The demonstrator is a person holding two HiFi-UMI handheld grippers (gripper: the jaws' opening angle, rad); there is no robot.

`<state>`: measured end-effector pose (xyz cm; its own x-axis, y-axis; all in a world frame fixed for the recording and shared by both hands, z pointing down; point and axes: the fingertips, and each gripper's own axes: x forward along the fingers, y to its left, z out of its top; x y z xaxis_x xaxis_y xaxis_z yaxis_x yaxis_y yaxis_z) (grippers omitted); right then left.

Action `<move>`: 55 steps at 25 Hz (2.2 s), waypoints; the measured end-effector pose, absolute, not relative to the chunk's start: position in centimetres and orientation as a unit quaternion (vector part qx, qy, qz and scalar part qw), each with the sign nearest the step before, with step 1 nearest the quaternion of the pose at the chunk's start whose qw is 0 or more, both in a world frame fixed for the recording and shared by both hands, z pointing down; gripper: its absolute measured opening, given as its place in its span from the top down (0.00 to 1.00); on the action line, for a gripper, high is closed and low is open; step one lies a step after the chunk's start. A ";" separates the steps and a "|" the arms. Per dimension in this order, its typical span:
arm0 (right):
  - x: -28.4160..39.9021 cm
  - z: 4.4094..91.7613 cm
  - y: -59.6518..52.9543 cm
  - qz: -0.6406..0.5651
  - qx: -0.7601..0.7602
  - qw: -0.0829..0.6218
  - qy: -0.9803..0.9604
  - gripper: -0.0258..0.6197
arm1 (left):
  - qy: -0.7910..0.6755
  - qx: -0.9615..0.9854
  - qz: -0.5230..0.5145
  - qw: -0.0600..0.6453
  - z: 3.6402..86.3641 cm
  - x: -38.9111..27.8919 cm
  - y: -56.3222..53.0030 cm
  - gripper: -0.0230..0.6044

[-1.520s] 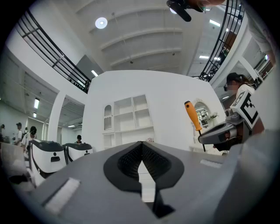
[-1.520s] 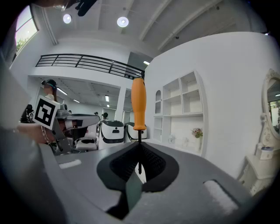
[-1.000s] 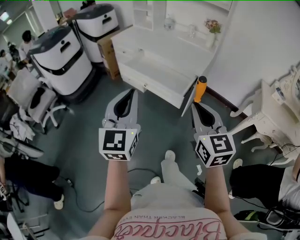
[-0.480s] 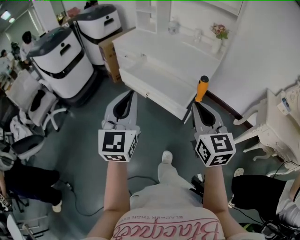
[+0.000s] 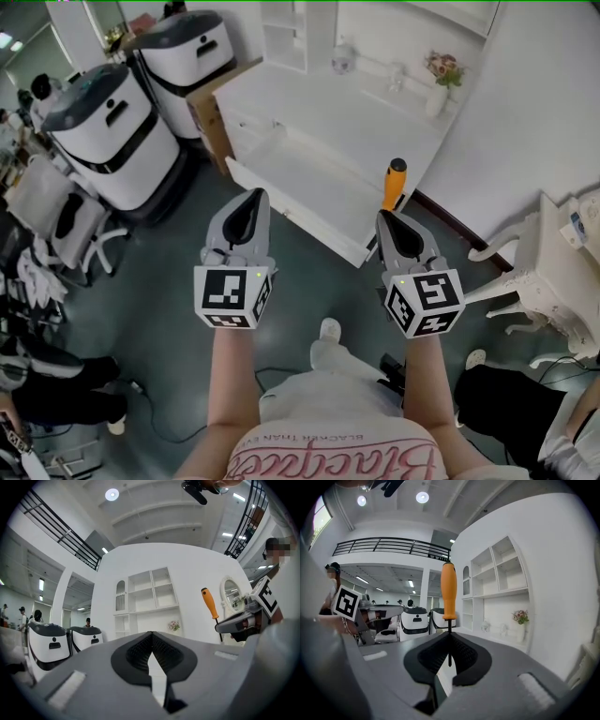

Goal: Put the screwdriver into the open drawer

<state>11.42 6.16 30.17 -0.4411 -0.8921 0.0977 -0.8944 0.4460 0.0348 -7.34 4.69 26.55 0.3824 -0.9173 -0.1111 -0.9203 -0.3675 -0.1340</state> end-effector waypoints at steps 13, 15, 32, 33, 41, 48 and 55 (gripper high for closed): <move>13.8 32.2 -4.3 0.042 0.484 0.072 -0.871 0.94 | 0.575 -0.815 -0.014 0.066 27.6 -4.2 -5.2 0.94; 14.0 32.5 -5.3 0.046 0.479 0.075 -0.874 0.94 | 0.576 -0.814 -0.022 0.067 27.8 -3.8 -6.0 0.94; 13.2 36.4 -10.7 0.079 0.452 0.106 -0.882 0.94 | 0.593 -0.803 -0.037 0.049 29.3 -4.6 -10.9 0.94; 13.0 36.6 -11.1 0.080 0.451 0.108 -0.882 0.94 | 0.594 -0.802 -0.036 0.047 29.5 -4.7 -11.3 0.94; 11.4 39.5 -14.7 0.112 0.452 0.135 -0.875 0.94 | 0.593 -0.804 -0.034 0.032 30.5 -6.4 -15.2 0.94; 9.9 43.2 -18.1 0.145 0.453 0.167 -0.863 0.94 | 0.577 -0.815 -0.046 0.014 32.3 -7.2 -18.9 0.94; 8.6 46.8 -21.0 0.178 0.453 0.197 -0.851 0.94 | 0.567 -0.822 -0.057 -0.006 34.4 -8.2 -22.1 0.94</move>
<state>8.63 -20.97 46.77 -0.5117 -0.7011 0.4966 -0.8416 0.5254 -0.1252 -8.18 -22.10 34.36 0.3509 -0.9310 0.1005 -0.9323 -0.3574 -0.0553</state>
